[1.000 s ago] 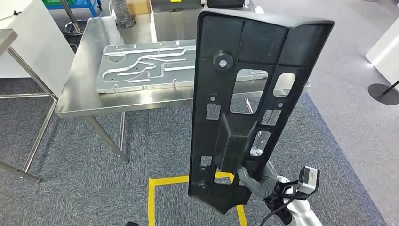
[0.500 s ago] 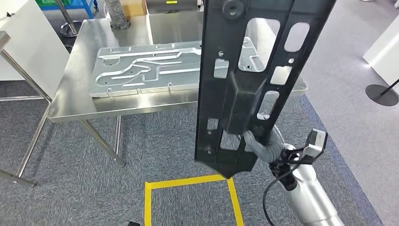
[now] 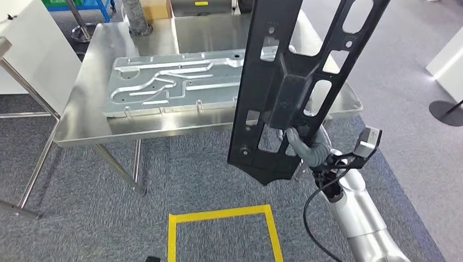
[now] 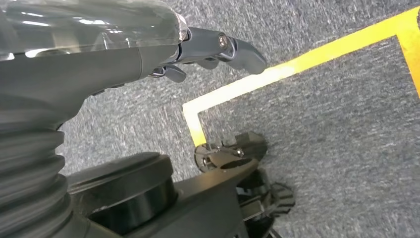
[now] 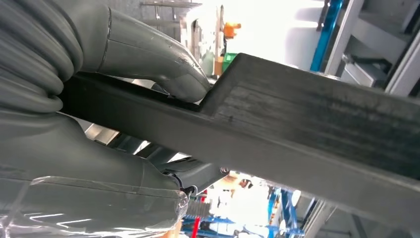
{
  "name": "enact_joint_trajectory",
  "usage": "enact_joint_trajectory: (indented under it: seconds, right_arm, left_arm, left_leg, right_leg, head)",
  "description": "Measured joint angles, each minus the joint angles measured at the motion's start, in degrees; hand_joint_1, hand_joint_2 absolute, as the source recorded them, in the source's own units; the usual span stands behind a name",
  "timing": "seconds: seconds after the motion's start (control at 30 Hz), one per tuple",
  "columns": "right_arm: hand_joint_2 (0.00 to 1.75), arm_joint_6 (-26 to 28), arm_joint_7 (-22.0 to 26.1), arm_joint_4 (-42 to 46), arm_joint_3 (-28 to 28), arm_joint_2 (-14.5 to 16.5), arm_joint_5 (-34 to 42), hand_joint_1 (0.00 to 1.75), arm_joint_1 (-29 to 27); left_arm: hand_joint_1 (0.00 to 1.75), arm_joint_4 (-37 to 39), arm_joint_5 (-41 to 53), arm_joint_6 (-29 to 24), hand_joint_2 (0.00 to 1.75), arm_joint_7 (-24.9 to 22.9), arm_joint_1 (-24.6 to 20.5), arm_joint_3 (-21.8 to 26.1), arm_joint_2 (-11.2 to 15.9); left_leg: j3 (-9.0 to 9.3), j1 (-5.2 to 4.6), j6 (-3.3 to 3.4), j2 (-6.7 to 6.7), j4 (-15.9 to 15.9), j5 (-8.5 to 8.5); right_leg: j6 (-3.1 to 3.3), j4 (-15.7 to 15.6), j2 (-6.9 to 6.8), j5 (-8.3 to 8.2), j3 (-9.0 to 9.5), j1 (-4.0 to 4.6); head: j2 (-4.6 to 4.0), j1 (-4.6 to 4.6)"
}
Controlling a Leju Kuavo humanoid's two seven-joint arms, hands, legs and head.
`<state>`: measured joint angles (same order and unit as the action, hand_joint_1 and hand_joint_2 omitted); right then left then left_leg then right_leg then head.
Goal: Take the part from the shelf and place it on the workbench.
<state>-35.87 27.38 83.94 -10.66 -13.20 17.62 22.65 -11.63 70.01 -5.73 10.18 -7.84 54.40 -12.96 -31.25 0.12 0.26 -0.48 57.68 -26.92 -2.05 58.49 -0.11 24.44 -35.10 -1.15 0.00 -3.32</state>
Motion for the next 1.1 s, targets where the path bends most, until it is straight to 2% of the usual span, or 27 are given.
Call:
enact_joint_trajectory:
  seconds: [0.07, 0.13, 0.17, 0.23, 0.27, 0.3, 0.33, 0.4, 0.43, 0.47, 0.53, 0.63, 0.67, 0.73, 0.77, 0.8, 0.83, 0.87, 0.9, 0.93, 0.97, 1.0, 1.1]
  right_arm:
    - [1.75, 0.03, -0.3, -0.45, 0.02, 0.02, 0.2, 1.75, 0.55]
    - [1.75, 0.11, -0.58, -1.05, 0.01, 0.02, 0.36, 1.75, 1.63]
    - [1.75, 0.22, -0.68, -1.47, -0.02, 0.01, 0.37, 1.75, 2.26]
    - [1.75, 0.67, -0.76, -2.59, -0.16, -0.03, 0.36, 1.75, 3.39]
    - [1.75, 0.9, -0.78, -3.19, -0.27, -0.04, 0.34, 1.75, 3.79]
    - [1.75, 1.07, -0.78, -3.73, -0.37, -0.04, 0.32, 1.75, 4.12]
    - [1.75, 1.15, -0.79, -4.19, -0.44, -0.04, 0.29, 1.75, 4.43]
    - [1.75, 1.18, -0.78, -4.95, -0.53, -0.04, 0.24, 1.75, 5.14]
    - [1.75, 1.18, -0.78, -5.29, -0.57, -0.04, 0.22, 1.75, 5.51]
    - [1.75, 1.18, -0.78, -5.6, -0.62, -0.04, 0.22, 1.75, 5.82]
    - [1.75, 1.36, -0.76, -6.17, -0.77, -0.04, 0.24, 1.75, 6.33]
    - [1.75, 2.02, -0.66, -7.2, -1.35, 0.22, 0.57, 1.75, 7.93]
    - [1.75, 2.14, -0.64, -7.67, -1.55, 0.37, 0.75, 1.75, 8.74]
    - [1.75, 2.19, -0.62, -9.16, -2.1, 0.63, 1.1, 1.75, 10.27]
    - [1.75, 2.19, -0.62, -10.0, -2.48, 0.69, 1.2, 1.75, 10.85]
    - [1.75, 2.24, -0.62, -10.9, -2.93, 0.73, 1.27, 1.75, 11.25]
    - [1.75, 2.37, -0.62, -11.64, -3.35, 0.75, 1.28, 1.75, 11.54]
    - [1.75, 2.61, -0.62, -12.13, -3.69, 0.76, 1.24, 1.75, 11.75]
    - [1.75, 2.87, -0.62, -12.49, -3.99, 0.8, 1.17, 1.75, 11.95]
    - [1.75, 3.09, -0.63, -12.76, -4.25, 0.86, 1.08, 1.75, 12.21]
    - [1.75, 3.26, -0.63, -12.99, -4.48, 0.93, 1.01, 1.75, 12.45]
    - [1.75, 3.34, -0.63, -13.22, -4.69, 1.0, 0.97, 1.75, 12.62]
    - [1.75, 3.72, -0.63, -13.72, -5.08, 1.07, 0.95, 1.75, 12.86]
  left_arm:
    - [0.0, 0.0, -0.11, -0.02, 1.75, 0.04, -0.03, 0.01, 0.01]
    - [0.0, 0.0, -0.21, -0.03, 1.75, 0.09, -0.09, 0.01, 0.01]
    - [0.0, 0.0, -0.24, -0.04, 1.75, 0.11, -0.09, 0.01, 0.01]
    - [0.0, 0.0, -0.28, -0.06, 1.75, 0.12, 0.02, 0.0, 0.02]
    - [0.0, 0.0, -0.3, -0.07, 1.75, 0.12, 0.11, 0.01, 0.03]
    - [0.0, 0.0, -0.31, -0.08, 1.75, 0.11, 0.19, 0.01, 0.06]
    - [0.0, 0.0, -0.32, -0.08, 1.75, 0.11, 0.24, 0.02, 0.08]
    - [0.0, 0.0, -0.33, -0.09, 1.75, 0.13, 0.26, 0.02, 0.12]
    - [0.0, 0.0, -0.33, -0.09, 1.75, 0.13, 0.24, 0.02, 0.14]
    - [0.0, 0.0, -0.33, -0.09, 1.75, 0.13, 0.23, 0.02, 0.15]
    - [0.0, 0.0, -0.39, -0.11, 1.75, 0.15, 0.25, 0.03, 0.21]
    - [0.0, 0.0, -0.65, -0.17, 1.75, 0.37, 0.23, 0.06, 0.28]
    - [0.0, 0.0, -0.78, -0.19, 1.75, 0.48, 0.16, 0.07, 0.28]
    - [0.0, 0.0, -1.09, -0.22, 1.75, 0.68, 0.06, 0.07, 0.31]
    - [0.0, 0.0, -1.23, -0.25, 1.75, 0.73, 0.07, 0.09, 0.34]
    - [0.0, 0.0, -1.35, -0.29, 1.75, 0.78, 0.12, 0.11, 0.39]
    - [0.0, 0.0, -1.43, -0.33, 1.75, 0.81, 0.19, 0.14, 0.43]
    - [0.0, 0.0, -1.42, -0.34, 1.75, 0.83, 0.25, 0.17, 0.45]
    - [0.0, 0.0, -1.37, -0.33, 1.75, 0.84, 0.31, 0.19, 0.46]
    - [0.0, 0.0, -1.28, -0.3, 1.75, 0.83, 0.3, 0.19, 0.45]
    - [0.0, 0.0, -1.21, -0.25, 1.75, 0.81, 0.27, 0.2, 0.45]
    - [0.0, 0.0, -1.15, -0.19, 1.75, 0.79, 0.27, 0.2, 0.46]
    - [0.0, 0.0, -1.08, -0.09, 1.75, 0.76, 0.21, 0.2, 0.5]
  left_leg:
    - [0.1, 0.06, -0.66, 0.08, 0.03, -0.35]
    - [-0.88, 0.15, -1.21, 0.14, 2.51, -1.91]
    - [-2.4, 0.21, -1.39, 0.14, 5.62, -3.41]
    - [-6.98, 0.23, -1.54, 0.14, 13.9, -6.55]
    - [-8.89, 0.24, -1.52, 0.14, 16.82, -7.05]
    - [-9.81, 0.22, -1.39, 0.14, 17.58, -6.33]
    - [-9.53, 0.19, -1.16, 0.14, 15.92, -4.47]
    - [-6.54, -0.02, -0.36, 0.1, 8.05, 0.46]
    - [-5.0, -0.19, 0.01, 0.09, 4.38, 2.02]
    - [-4.01, -0.36, 0.28, 0.09, 2.01, 2.8]
    - [-3.54, -0.58, 0.59, 0.11, 0.72, 2.68]
    - [-2.89, -0.19, 1.21, 0.19, -0.29, 2.97]
    - [-2.6, -0.05, 1.4, 0.23, -0.62, 3.03]
    - [-2.38, -0.04, 1.64, 0.25, -0.75, 2.87]
    - [-2.31, -0.06, 1.73, 0.25, -0.71, 2.72]
    - [-2.17, -0.06, 1.74, 0.22, -0.66, 2.54]
    - [-1.92, -0.04, 1.7, 0.17, -0.59, 2.29]
    - [-1.57, -0.02, 1.61, 0.11, -0.51, 1.99]
    - [-1.23, -0.02, 1.46, 0.05, -0.43, 1.64]
    - [-0.98, -0.13, 1.23, 0.01, -0.25, 1.28]
    - [-0.88, -0.22, 0.98, -0.02, -0.16, 1.02]
    - [-0.87, -0.31, 0.7, -0.02, -0.12, 0.81]
    - [-0.73, -0.34, -0.12, 0.09, 0.04, 0.22]
  right_leg:
    - [0.83, -0.26, 0.13, 0.11, 0.04, -0.02]
    - [1.62, -0.45, 0.15, 0.3, 0.37, -0.11]
    - [1.9, -0.52, 0.13, 0.42, 0.54, -0.1]
    - [2.3, -0.51, 0.13, 0.73, 0.77, 0.11]
    - [2.39, -0.5, 0.16, 0.88, 0.94, 0.24]
    - [2.44, -0.49, 0.2, 1.08, 1.19, 0.36]
    - [2.41, -0.49, 0.24, 1.31, 1.55, 0.46]
    - [2.24, -0.5, 0.3, 1.87, 2.41, 0.62]
    - [2.06, -0.46, 0.35, 2.12, 2.65, 0.72]
    - [1.81, -0.47, 0.38, 2.27, 2.75, 0.77]
    - [1.21, -0.61, 0.44, 2.37, 2.72, 0.76]
    - [0.3, 0.02, 0.31, 2.99, 2.63, 0.7]
    - [0.03, 1.89, 0.25, 3.92, 1.68, 0.66]
    - [-0.39, 8.52, 0.17, 6.42, -2.18, 0.48]
    - [-0.53, 11.81, 0.17, 7.19, -4.33, 0.39]
    - [-0.61, 13.6, 0.16, 7.0, -5.78, 0.31]
    - [-0.62, 13.29, 0.15, 5.7, -6.2, 0.24]
    - [-0.55, 10.84, 0.13, 3.53, -5.48, 0.19]
    - [-0.41, 7.09, 0.05, 1.18, -4.11, 0.16]
    - [-0.21, 3.5, -0.02, -0.48, -2.6, 0.27]
    - [0.08, 0.99, -0.05, -1.34, -1.56, 0.4]
    - [0.38, -0.28, -0.04, -1.41, -1.05, 0.57]
    - [1.32, -0.73, 0.2, -0.89, -0.74, 0.56]
  head:
    - [0.0, 0.0]
    - [0.0, -0.01]
    - [0.0, -0.01]
    - [0.0, -0.01]
    - [0.0, -0.01]
    - [0.0, -0.01]
    - [0.0, -0.01]
    - [0.0, 0.0]
    - [0.0, 0.0]
    - [0.0, 0.0]
    - [0.0, -0.01]
    - [0.0, -0.01]
    - [0.0, -0.01]
    - [0.0, -0.01]
    - [0.0, -0.01]
    - [0.0, -0.01]
    - [0.0, -0.01]
    - [0.0, -0.01]
    - [0.0, 0.0]
    - [0.0, 0.0]
    - [0.0, 0.0]
    - [0.0, 0.0]
    - [0.0, -0.01]
